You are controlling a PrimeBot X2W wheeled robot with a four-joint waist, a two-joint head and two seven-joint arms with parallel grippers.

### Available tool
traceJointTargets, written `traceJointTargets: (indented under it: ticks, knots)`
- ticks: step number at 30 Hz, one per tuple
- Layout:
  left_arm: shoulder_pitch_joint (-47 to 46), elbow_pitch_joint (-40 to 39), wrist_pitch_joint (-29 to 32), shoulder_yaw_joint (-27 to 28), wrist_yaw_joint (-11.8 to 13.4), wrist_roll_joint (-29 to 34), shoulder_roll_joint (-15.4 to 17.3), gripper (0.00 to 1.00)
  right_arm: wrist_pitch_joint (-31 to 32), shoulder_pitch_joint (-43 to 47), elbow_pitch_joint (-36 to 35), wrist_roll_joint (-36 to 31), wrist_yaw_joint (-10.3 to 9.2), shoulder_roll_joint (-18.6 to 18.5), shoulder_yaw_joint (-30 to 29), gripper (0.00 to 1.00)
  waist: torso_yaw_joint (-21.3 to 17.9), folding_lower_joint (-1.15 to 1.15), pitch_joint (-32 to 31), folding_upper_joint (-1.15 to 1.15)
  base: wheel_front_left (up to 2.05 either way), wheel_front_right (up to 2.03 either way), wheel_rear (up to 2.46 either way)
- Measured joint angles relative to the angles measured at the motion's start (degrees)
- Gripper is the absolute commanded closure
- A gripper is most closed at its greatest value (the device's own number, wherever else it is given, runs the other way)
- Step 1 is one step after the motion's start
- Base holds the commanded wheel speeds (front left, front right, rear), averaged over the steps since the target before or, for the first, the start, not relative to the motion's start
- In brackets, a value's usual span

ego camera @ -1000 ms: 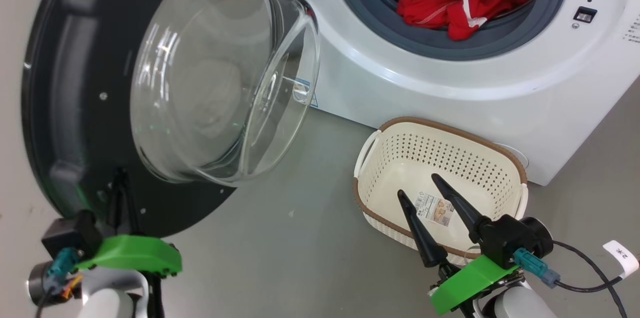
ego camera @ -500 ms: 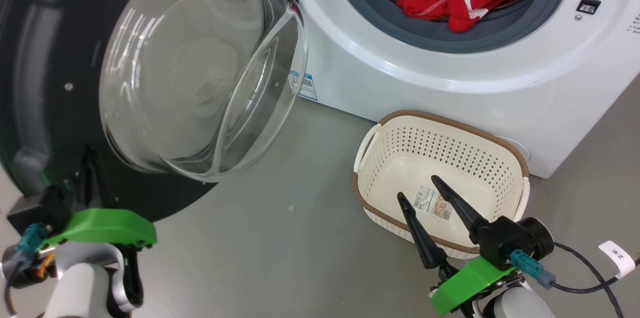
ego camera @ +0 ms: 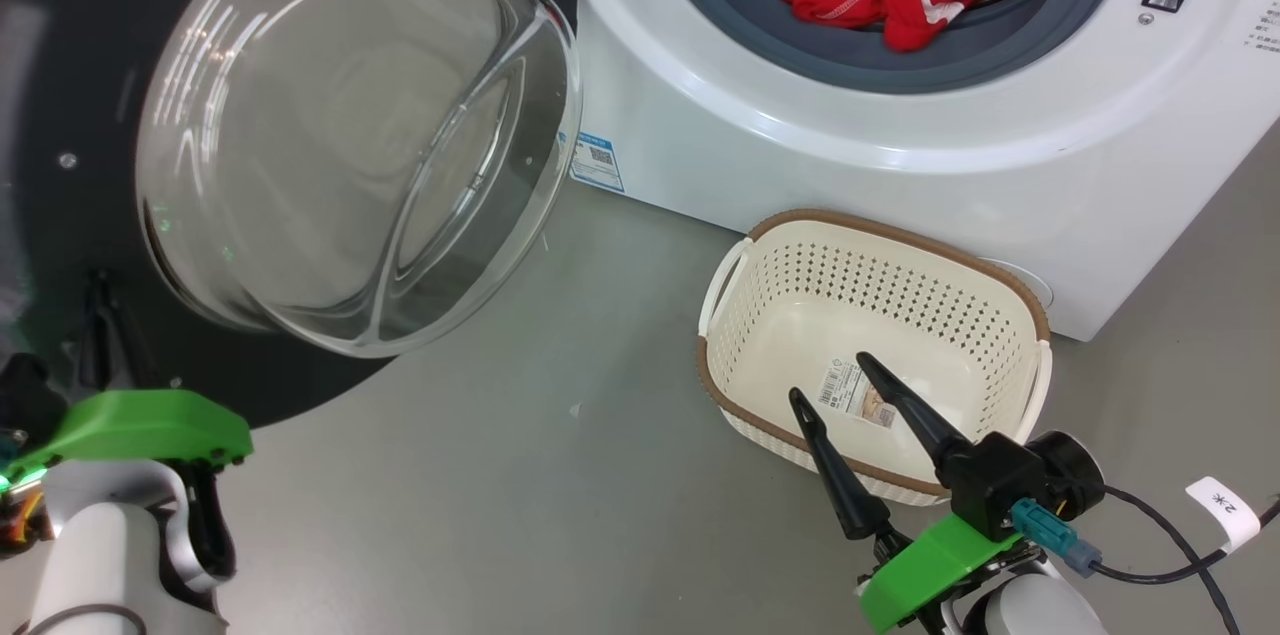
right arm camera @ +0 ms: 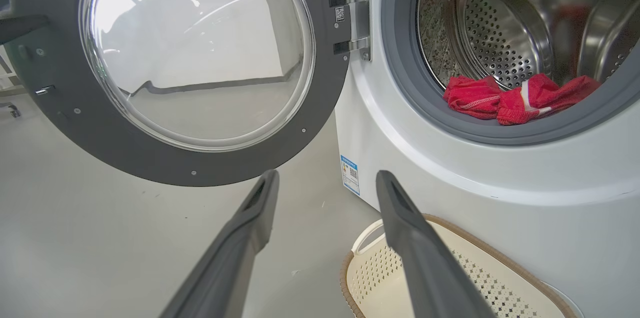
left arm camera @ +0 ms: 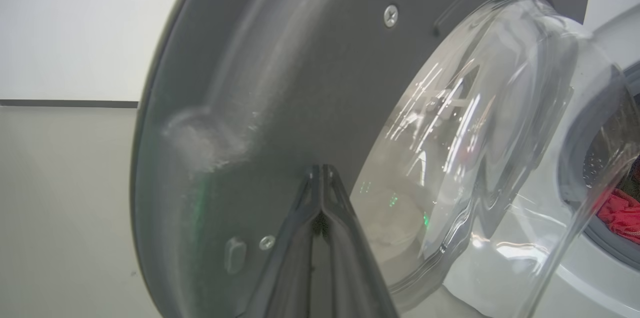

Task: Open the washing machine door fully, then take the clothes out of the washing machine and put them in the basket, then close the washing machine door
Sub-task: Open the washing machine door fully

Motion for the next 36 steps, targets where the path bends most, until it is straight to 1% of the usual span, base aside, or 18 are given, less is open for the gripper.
traceJointTargets:
  ticks: [4,12,18,26,32,35,36]
  knots:
    - [-1.55,1.81,0.0,1.65,-1.09,1.54,0.0,1.0,0.49,-0.01,-0.31,-0.48,0.0,0.0,0.0,0.0,-0.15,0.0,0.3,0.0,0.0,0.0,0.0]
    - [-5.05,5.67,-0.26,4.47,-1.57,4.32,0.03,1.0,1.54,-0.01,-1.01,-1.04,0.0,-0.01,0.22,0.0,-0.44,0.0,1.22,0.0,0.0,0.0,0.0]
    - [-6.89,7.56,-0.33,7.65,-2.13,4.93,0.02,1.0,2.02,-0.19,-1.49,-1.07,0.0,-0.01,0.63,0.0,-1.12,0.0,1.85,0.0,0.0,0.0,0.0]
    - [-7.1,6.58,-0.34,11.24,-3.53,6.35,-1.12,1.0,2.0,-0.2,-1.53,-1.21,0.0,-0.02,0.63,0.0,-2.09,0.0,1.77,0.0,0.0,0.0,0.0]
    - [-6.76,3.74,-0.34,12.7,-4.87,6.98,-2.3,1.0,1.91,-0.25,-1.24,-0.92,0.0,-0.02,0.56,0.0,-2.56,0.0,1.4,0.0,0.0,0.0,0.0]
    - [-5.6,0.81,-0.35,13.19,-5.6,7.69,-2.98,1.0,1.66,-0.28,-0.94,-0.81,0.0,-0.02,0.57,0.0,-2.82,0.0,1.05,0.0,0.0,0.0,0.0]
    - [-5.08,-0.4,-0.36,13.35,-5.63,8.01,-3.25,0.77,1.56,-0.32,-0.83,-0.73,0.0,-0.01,0.59,0.0,-2.92,0.0,0.92,0.0,0.0,0.0,0.0]
